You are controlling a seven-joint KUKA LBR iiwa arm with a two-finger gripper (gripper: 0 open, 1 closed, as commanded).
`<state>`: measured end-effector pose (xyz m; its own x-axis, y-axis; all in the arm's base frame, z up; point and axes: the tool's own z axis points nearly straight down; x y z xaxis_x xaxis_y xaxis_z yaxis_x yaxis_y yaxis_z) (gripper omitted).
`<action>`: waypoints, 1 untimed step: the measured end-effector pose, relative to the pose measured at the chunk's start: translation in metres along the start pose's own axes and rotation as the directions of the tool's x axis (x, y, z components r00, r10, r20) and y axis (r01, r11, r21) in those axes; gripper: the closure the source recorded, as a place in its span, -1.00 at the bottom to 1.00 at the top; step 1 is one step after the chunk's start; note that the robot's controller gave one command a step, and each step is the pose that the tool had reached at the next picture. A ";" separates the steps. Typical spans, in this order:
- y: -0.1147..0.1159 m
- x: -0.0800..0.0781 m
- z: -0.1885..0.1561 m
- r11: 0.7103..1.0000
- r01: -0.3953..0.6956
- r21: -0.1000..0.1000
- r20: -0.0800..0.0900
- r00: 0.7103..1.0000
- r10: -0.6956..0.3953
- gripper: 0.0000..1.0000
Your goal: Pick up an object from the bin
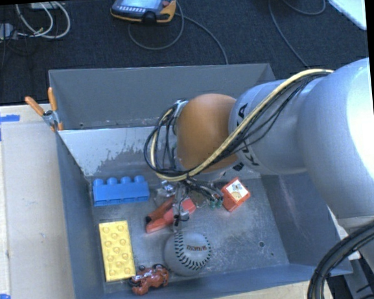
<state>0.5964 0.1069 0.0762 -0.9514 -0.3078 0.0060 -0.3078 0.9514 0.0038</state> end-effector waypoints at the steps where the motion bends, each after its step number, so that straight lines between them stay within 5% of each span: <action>1: 0.000 0.000 0.000 1.000 -0.001 0.000 0.000 1.000 0.001 1.00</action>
Offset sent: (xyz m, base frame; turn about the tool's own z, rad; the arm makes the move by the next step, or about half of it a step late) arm -0.0010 0.0006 0.1439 0.0031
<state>0.5964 0.1069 0.0762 -0.9517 -0.3070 0.0059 -0.3070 0.9517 0.0040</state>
